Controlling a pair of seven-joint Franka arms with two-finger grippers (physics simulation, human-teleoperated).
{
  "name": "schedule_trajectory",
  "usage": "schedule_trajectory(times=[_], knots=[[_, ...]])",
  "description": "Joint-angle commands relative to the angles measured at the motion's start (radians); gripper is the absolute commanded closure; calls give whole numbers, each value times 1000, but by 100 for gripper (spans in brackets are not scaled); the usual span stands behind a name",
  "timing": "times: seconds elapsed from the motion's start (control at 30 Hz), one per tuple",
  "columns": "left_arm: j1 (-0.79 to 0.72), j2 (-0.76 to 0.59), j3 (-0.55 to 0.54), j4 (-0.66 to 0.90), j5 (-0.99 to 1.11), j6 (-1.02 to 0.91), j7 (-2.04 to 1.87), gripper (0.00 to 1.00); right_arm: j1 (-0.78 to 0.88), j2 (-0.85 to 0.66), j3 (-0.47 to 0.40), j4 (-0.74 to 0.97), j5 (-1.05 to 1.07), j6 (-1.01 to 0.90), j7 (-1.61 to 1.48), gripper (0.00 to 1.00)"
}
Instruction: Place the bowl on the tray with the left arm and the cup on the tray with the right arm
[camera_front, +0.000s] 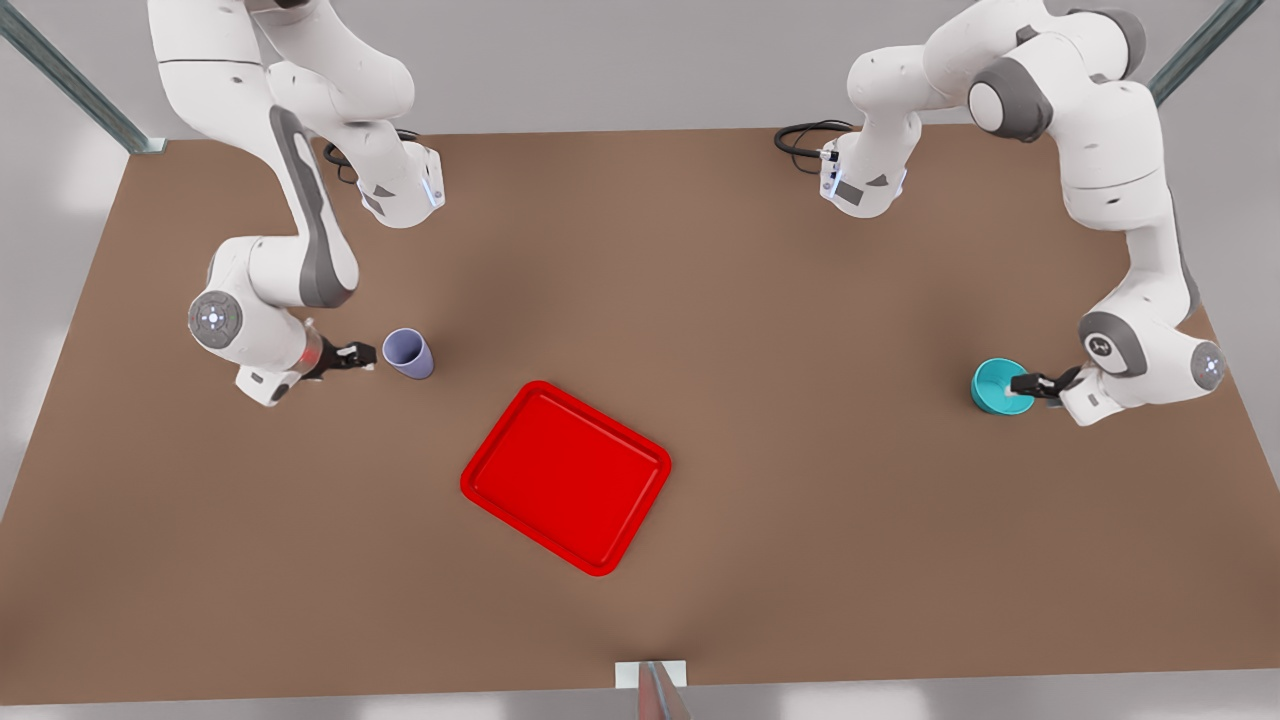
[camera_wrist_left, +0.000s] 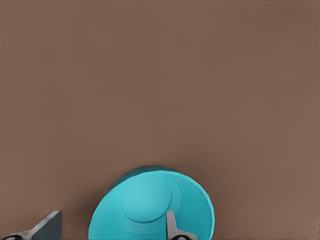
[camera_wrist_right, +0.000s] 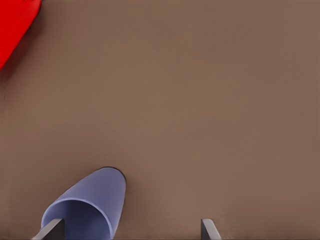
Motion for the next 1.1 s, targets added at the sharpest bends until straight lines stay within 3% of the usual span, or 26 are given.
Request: schedule_trajectory(times=[0.0, 0.1, 0.17, 0.23, 0.27, 0.53, 0.67, 0.9, 0.93, 1.0, 1.07], knots=[[0, 2, 0, 0, -29, 0, -1, 0, 12, 0, 0, -13, 2, 21, -21, 0], [0, 29, 2, 0, -30, 14, -1, 2, 12, -15, 0, -75, 2, 30, -67, 0], [0, 31, 2, 2, -30, 15, 0, 41, 13, -24, 2, -87, 2, 9, -80, 0], [2, 33, 2, 2, -30, 15, -1, 63, 12, -35, -3, -87, 5, -42, -103, 0], [2, 33, 2, 2, -30, 15, -1, 67, 12, -41, -3, -102, 5, -43, -125, 0], [0, 48, 2, 6, -32, 14, -1, 77, 28, 34, -3, -178, 85, 73, -153, 0], [0, 63, 0, 8, -46, 12, -1, 78, 39, 56, -2, -185, 87, 87, -157, 6], [-21, 36, -12, 43, -52, -83, -32, 79, 44, 65, 0, -224, 87, 158, -183, 6], [-49, 17, -18, 45, -53, -103, -61, 79, 44, 68, 0, -222, 87, 165, -183, 18], [-164, -39, -49, 45, -56, -133, -226, 79, 44, 74, 0, -222, 87, 175, -183, 58], [-210, -66, -155, 60, -56, -137, -403, 79, 44, 76, 0, -222, 88, 181, -183, 71]])
